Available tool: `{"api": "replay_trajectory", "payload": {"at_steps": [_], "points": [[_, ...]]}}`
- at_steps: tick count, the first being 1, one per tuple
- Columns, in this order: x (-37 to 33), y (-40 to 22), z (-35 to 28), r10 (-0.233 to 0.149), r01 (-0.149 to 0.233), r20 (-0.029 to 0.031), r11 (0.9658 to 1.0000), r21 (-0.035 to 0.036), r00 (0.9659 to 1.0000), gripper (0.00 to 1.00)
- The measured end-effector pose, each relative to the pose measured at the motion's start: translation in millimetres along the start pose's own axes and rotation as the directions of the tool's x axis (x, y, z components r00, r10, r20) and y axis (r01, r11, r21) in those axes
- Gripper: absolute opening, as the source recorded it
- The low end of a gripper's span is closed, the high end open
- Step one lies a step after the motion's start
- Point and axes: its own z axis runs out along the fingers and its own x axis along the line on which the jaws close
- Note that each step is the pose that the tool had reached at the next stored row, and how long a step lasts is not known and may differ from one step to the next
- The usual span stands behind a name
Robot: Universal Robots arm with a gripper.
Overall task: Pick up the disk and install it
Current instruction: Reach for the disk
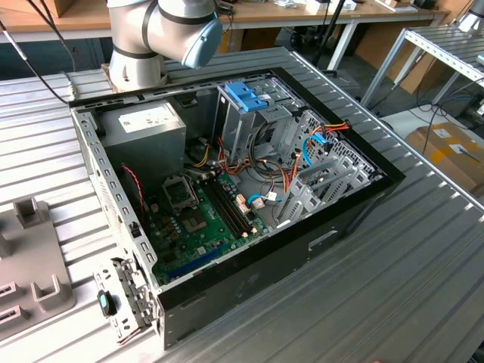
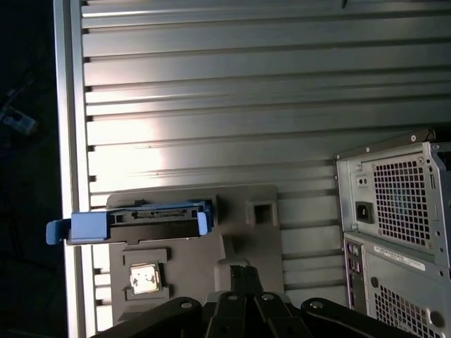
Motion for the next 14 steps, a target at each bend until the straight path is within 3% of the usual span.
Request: {"api": "replay_trajectory", "payload": {"at_steps": [6,14], "points": [[3.0,5.6,1.2,0.0,0.0,0.0002,1.0,-0.0001,1.0,0.11],[3.2,6.3,1.3,0.0,0.0,0.0,1.0,0.0,1.0,0.11]]}}
